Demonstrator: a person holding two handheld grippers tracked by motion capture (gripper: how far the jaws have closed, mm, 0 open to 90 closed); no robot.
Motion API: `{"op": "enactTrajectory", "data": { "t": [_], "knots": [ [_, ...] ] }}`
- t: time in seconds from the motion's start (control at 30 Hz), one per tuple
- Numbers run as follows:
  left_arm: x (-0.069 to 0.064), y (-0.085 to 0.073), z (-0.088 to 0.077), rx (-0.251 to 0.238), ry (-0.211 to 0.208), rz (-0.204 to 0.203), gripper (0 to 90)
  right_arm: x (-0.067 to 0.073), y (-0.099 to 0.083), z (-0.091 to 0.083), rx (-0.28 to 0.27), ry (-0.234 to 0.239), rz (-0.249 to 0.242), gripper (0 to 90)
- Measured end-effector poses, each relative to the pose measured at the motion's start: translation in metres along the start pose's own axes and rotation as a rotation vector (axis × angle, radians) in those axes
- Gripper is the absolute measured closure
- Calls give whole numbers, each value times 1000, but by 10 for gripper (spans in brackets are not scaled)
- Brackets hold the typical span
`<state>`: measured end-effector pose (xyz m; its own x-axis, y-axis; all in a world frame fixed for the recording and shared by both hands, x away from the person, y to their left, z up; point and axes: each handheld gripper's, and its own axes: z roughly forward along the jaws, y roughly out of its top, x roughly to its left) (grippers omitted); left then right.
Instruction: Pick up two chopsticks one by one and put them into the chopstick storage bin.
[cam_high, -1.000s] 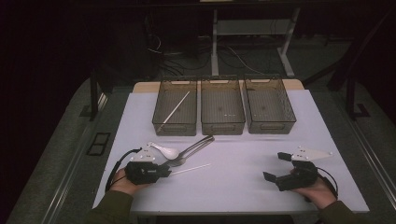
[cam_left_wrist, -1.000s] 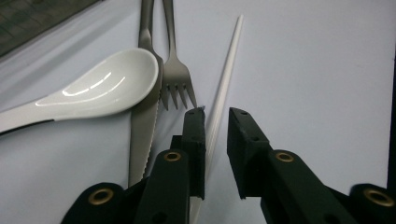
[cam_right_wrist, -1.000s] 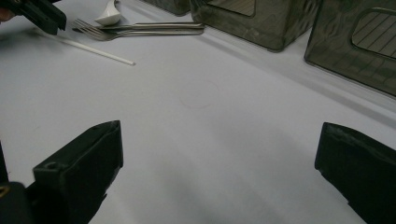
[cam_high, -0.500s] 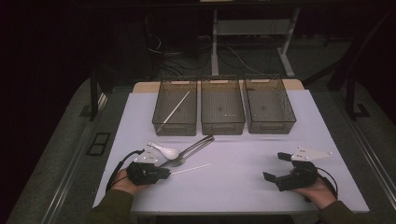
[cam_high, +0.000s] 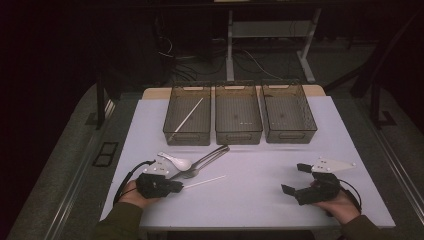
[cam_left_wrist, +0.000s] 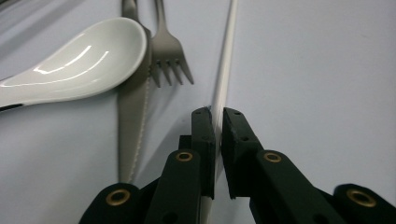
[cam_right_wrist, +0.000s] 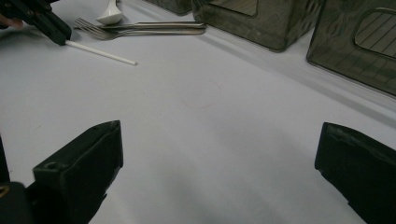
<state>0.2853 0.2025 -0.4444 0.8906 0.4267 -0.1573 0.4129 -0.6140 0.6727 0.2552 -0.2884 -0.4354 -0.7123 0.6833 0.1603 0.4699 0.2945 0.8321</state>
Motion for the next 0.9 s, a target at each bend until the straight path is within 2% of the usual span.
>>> {"op": "enactTrajectory", "data": {
  "t": [0.13,0.47,0.77,0.9],
  "knots": [
    [-2,2,2,6,-15,6,838,0,0,0,0,2,1,10],
    [-9,7,4,13,-16,20,842,0,0,0,-2,3,1,11],
    [-15,16,-6,-46,5,7,842,0,0,0,1,0,-1,10],
    [-15,19,-9,-71,15,-23,841,0,-1,2,7,1,2,10]
  ]
}}
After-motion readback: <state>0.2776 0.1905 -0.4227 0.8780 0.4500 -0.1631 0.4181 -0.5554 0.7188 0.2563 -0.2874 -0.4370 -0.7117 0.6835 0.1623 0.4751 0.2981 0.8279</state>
